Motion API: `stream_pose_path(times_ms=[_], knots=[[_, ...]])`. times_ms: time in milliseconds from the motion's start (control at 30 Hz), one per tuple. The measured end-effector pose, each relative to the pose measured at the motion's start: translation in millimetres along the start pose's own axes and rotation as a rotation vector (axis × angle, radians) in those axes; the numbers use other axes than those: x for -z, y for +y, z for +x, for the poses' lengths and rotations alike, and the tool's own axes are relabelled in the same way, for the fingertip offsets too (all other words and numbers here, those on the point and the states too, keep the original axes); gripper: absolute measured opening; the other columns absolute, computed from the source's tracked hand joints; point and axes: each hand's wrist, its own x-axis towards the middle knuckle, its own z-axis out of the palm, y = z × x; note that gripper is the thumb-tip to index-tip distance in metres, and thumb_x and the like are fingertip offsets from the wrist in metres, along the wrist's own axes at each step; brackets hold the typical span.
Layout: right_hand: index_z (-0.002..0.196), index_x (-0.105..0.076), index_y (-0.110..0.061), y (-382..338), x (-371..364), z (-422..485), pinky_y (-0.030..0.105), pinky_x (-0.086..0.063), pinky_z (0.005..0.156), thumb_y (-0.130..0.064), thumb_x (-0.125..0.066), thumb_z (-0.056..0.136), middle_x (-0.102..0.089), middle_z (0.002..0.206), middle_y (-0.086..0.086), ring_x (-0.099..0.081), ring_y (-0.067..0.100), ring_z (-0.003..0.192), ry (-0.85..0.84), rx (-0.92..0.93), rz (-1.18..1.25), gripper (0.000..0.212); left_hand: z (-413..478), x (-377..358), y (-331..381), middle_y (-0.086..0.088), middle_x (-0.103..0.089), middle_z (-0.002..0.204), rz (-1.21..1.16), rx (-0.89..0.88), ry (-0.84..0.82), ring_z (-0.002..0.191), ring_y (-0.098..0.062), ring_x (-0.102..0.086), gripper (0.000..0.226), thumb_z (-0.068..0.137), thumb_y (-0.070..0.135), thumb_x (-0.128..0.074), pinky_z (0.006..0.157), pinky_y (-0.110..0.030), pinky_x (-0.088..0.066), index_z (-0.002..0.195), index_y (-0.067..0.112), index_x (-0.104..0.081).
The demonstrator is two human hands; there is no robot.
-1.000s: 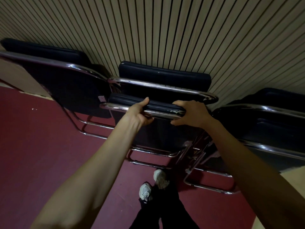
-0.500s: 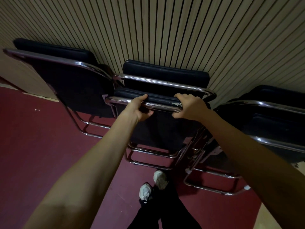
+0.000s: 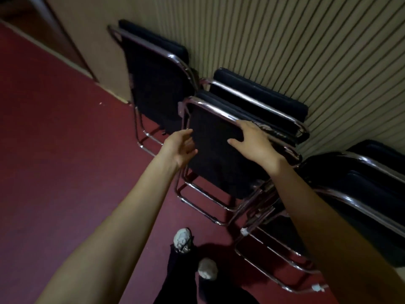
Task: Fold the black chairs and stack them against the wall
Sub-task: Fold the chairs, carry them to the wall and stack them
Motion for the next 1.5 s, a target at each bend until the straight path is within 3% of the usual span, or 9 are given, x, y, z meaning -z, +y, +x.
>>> stream_pose_path(times_ms=[67, 167, 233, 367, 667, 933, 1267, 1400, 1500], knots=[[0.146, -0.032, -0.013, -37.2, -6.3, -24.8, 0.042, -0.024, 0.116, -0.037, -0.059, 0.091, -0.035, 0.151, 0.005, -0.028, 0.021, 0.141, -0.021, 0.125, 0.077, 0.066, -40.5, 29.3, -10.3, 0.006, -0.063, 0.077, 0.04, -0.137, 0.092, 0.076, -0.007, -0.059, 0.016, 0.095, 0.013, -0.052, 0.081, -0.028, -0.044, 0.082, 0.016, -0.06], [0.145, -0.036, -0.014, -104.0, -18.3, -63.4, 0.032, -0.023, 0.115, -0.034, -0.061, 0.091, -0.038, 0.149, 0.004, -0.031, 0.018, 0.14, -0.061, 0.312, 0.156, 0.063, -111.9, 91.4, -27.2, 0.005, -0.063, 0.103, 0.045, -0.331, 0.252, 0.106, -0.01, -0.053, 0.014, 0.093, 0.011, -0.057, 0.094, -0.032, -0.04, 0.103, 0.018, -0.064], [0.142, -0.042, -0.014, -153.1, -30.9, -93.1, 0.017, -0.025, 0.105, -0.031, -0.063, 0.09, -0.044, 0.144, 0.004, -0.039, 0.018, 0.134, -0.127, 0.439, 0.19, 0.059, -162.4, 141.6, -42.5, 0.006, -0.062, 0.107, 0.019, -0.428, 0.37, 0.111, -0.01, -0.051, 0.023, 0.093, 0.011, -0.058, 0.101, -0.033, -0.038, 0.115, 0.019, -0.06], [0.143, -0.041, -0.016, -258.2, -78.5, -163.2, 0.018, -0.027, 0.103, -0.034, -0.061, 0.091, -0.044, 0.146, 0.001, -0.039, 0.017, 0.134, -0.337, 0.736, 0.126, 0.058, -264.8, 248.0, -90.6, 0.001, -0.058, 0.118, -0.051, -0.54, 0.653, 0.116, -0.011, -0.05, 0.038, 0.094, 0.012, -0.059, 0.106, -0.034, -0.037, 0.132, 0.011, -0.055], [0.141, -0.044, -0.014, -483.5, -247.0, -398.3, 0.015, -0.026, 0.102, -0.031, -0.063, 0.091, -0.05, 0.141, 0.004, -0.044, 0.017, 0.131, -0.649, 1.246, 0.037, 0.056, -487.2, 489.0, -255.2, -0.004, -0.058, 0.125, -0.412, -0.622, 1.171, 0.117, -0.014, -0.051, 0.04, 0.094, 0.014, -0.06, 0.103, -0.035, -0.039, 0.133, 0.011, -0.054], [0.141, -0.043, -0.017, -609.6, -362.5, -621.2, 0.011, -0.026, 0.095, -0.033, -0.063, 0.09, -0.051, 0.14, 0.001, -0.046, 0.014, 0.129, -0.963, 1.535, -0.007, 0.057, -652.2, 609.9, -374.6, -0.006, -0.058, 0.132, -0.66, -0.629, 1.493, 0.114, -0.01, -0.051, 0.041, 0.095, 0.016, -0.058, 0.097, -0.028, -0.038, 0.135, 0.011, -0.053], [0.143, -0.04, -0.017, -733.3, -477.6, -846.4, 0.007, -0.024, 0.091, -0.031, -0.063, 0.091, -0.047, 0.143, 0.001, -0.042, 0.012, 0.131, -1.294, 1.874, -0.147, 0.059, -785.9, 740.9, -476.2, -0.004, -0.059, 0.13, -1.006, -0.598, 1.738, 0.118, -0.012, -0.053, 0.041, 0.094, 0.018, -0.059, 0.098, -0.028, -0.038, 0.135, 0.012, -0.053], [0.143, -0.04, -0.016, -793.7, -511.6, -929.7, 0.008, -0.025, 0.095, -0.029, -0.063, 0.091, -0.047, 0.143, 0.002, -0.042, 0.013, 0.132, -1.384, 1.972, -0.183, 0.058, -842.7, 796.6, -499.0, -0.001, -0.061, 0.122, -1.121, -0.606, 1.823, 0.1, -0.004, -0.056, 0.038, 0.094, 0.017, -0.058, 0.092, -0.025, -0.04, 0.132, 0.013, -0.055], [0.142, -0.042, -0.015, -834.6, -536.4, -990.4, 0.013, -0.027, 0.098, -0.029, -0.062, 0.091, -0.049, 0.142, 0.003, -0.043, 0.014, 0.131, -1.406, 2.028, -0.164, 0.057, -881.6, 835.8, -520.7, -0.001, -0.06, 0.123, -1.182, -0.622, 1.891, 0.109, -0.008, -0.054, 0.037, 0.095, 0.017, -0.058, 0.097, -0.028, -0.041, 0.131, 0.013, -0.055]])
